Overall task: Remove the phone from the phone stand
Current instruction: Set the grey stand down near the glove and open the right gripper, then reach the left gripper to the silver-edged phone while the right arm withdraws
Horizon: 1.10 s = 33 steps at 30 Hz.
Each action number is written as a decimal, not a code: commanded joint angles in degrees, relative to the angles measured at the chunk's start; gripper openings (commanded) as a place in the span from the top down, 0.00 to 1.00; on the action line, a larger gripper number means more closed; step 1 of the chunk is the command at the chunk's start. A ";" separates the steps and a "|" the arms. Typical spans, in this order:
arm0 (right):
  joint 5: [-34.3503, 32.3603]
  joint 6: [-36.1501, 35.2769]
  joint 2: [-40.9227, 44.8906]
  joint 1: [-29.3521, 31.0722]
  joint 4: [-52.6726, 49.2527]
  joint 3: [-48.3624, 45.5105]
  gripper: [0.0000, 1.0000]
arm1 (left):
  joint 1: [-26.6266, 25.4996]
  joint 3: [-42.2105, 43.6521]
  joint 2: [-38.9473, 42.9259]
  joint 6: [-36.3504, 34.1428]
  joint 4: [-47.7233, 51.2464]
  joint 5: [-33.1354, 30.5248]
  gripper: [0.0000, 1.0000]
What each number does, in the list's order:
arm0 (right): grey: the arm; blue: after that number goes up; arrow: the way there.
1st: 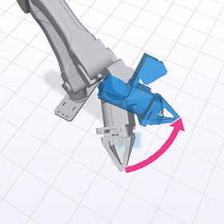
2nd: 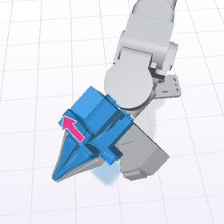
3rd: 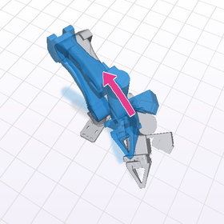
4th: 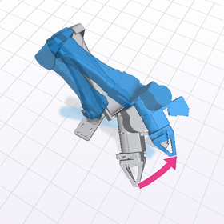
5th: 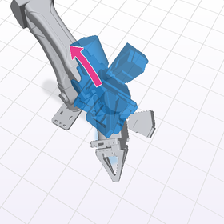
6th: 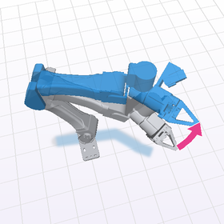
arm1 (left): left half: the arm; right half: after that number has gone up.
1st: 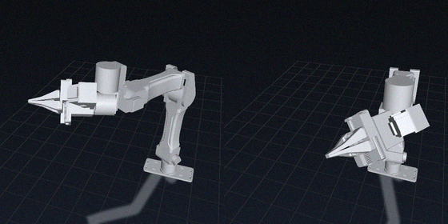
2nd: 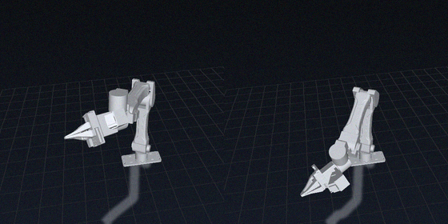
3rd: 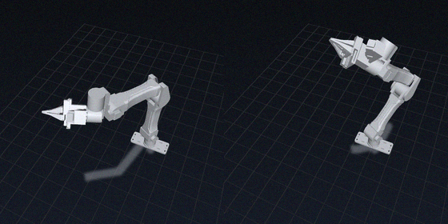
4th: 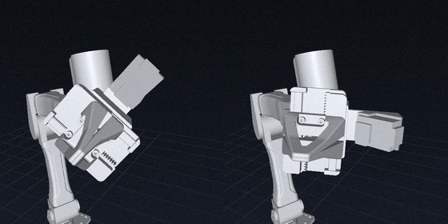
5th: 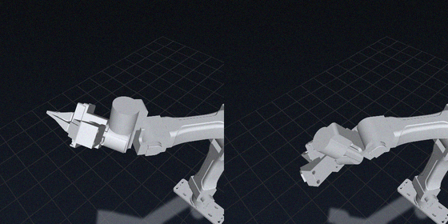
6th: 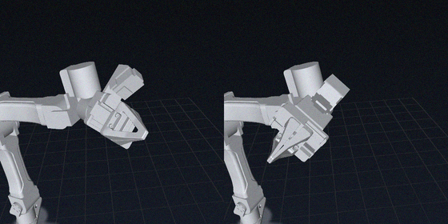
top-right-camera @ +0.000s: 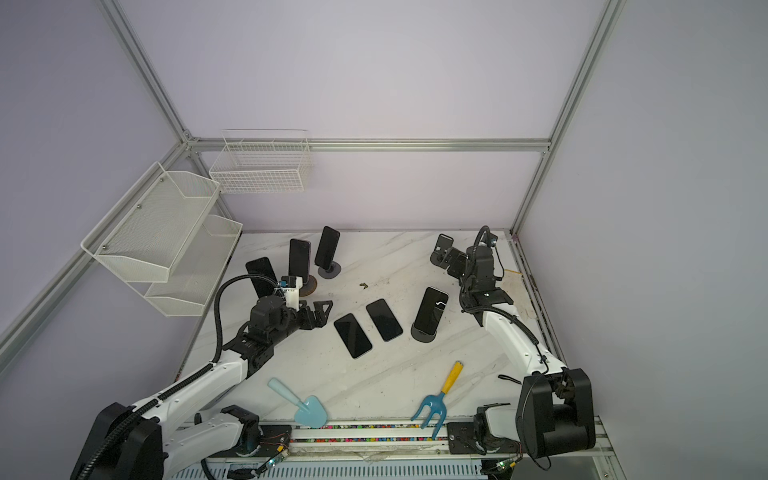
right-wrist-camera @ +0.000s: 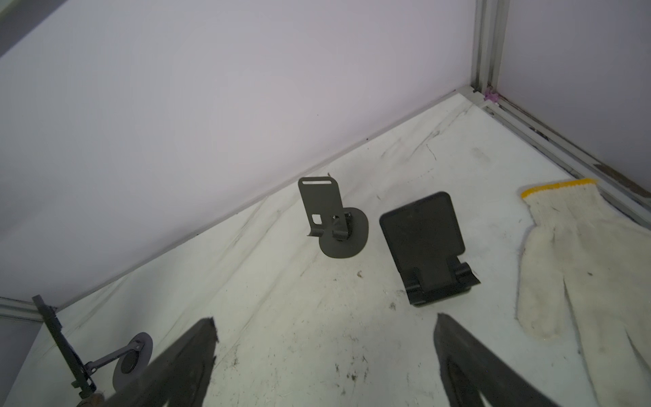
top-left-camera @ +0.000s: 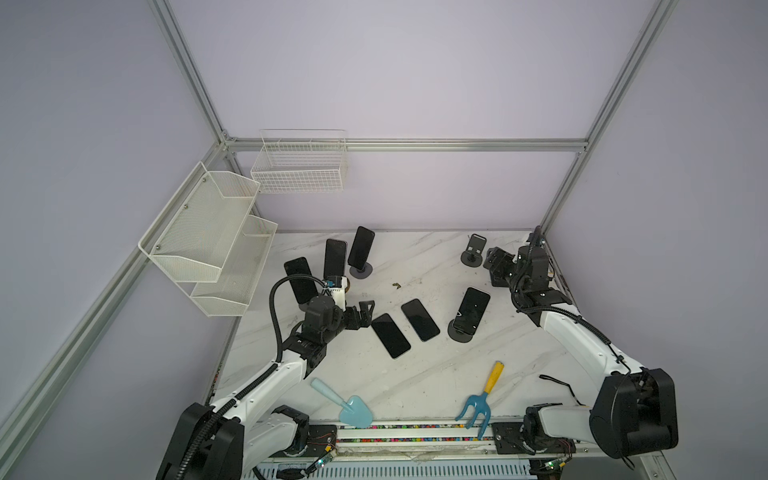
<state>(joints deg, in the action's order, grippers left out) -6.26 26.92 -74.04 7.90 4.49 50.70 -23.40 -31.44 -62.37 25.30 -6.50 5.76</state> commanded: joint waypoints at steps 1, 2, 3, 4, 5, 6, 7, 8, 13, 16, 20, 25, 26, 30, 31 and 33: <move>0.78 5.52 1.99 -3.72 4.94 -3.57 0.03 | -4.91 -7.94 0.27 -1.94 3.61 0.03 0.00; 1.19 5.95 2.43 -4.84 5.51 -4.78 0.03 | -6.31 -8.94 -0.12 -2.17 4.52 -0.41 0.00; 2.04 6.36 3.21 -6.08 6.91 -6.45 0.03 | -7.84 -10.19 -0.73 -2.48 5.64 -0.95 0.00; 3.23 7.01 3.89 -7.41 8.62 -8.41 0.03 | -9.67 -11.44 -1.41 -2.83 6.52 -1.60 0.00; 4.62 8.09 4.47 -8.88 9.87 -10.07 0.03 | -11.17 -12.66 -1.96 -3.28 7.43 -2.27 0.00; 6.58 9.46 4.85 -10.88 11.35 -11.74 0.03 | -13.02 -13.96 -2.71 -3.97 8.24 -3.32 0.00; 8.55 10.83 4.90 -13.18 12.29 -13.09 0.03 | -14.85 -15.28 -3.46 -4.60 8.75 -4.17 0.00; 10.42 11.44 4.87 -14.87 13.29 -14.11 0.03 | -16.30 -16.40 -4.27 -5.22 8.96 -4.63 0.00; 17.53 13.58 5.05 -19.73 19.75 -19.01 0.03 | -24.82 -24.94 -9.94 -9.05 12.95 -8.84 0.00; 19.20 15.31 4.51 -20.52 22.51 -21.42 0.03 | -30.50 -30.30 -14.34 -12.65 14.43 -13.64 0.00; 18.71 15.58 3.56 -21.08 24.30 -23.51 0.03 | -34.47 -36.27 -21.25 -12.21 14.76 -16.90 0.00; 20.94 17.55 3.22 -21.19 38.46 -31.01 0.03 | -36.82 -43.53 -29.82 -11.33 14.51 -20.08 0.00; 21.31 17.36 3.08 -21.17 40.25 -31.83 0.03 | -36.82 -44.68 -30.83 -10.34 14.37 -19.89 0.00; 18.81 17.63 1.92 -21.16 44.04 -34.97 0.03 | -36.90 -46.59 -34.32 -9.06 10.99 -17.67 0.00; 18.72 17.93 1.15 -21.17 46.12 -35.98 0.03 | -36.81 -46.81 -35.18 -8.81 9.91 -17.13 0.01; 19.62 18.12 -0.91 -21.20 52.14 -37.98 0.03 | -36.91 -47.30 -36.71 -7.57 8.24 -15.94 0.00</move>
<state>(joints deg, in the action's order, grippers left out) 13.10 43.55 -73.17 -13.04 45.84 14.76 -60.14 -72.84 -98.39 15.79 6.57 -11.31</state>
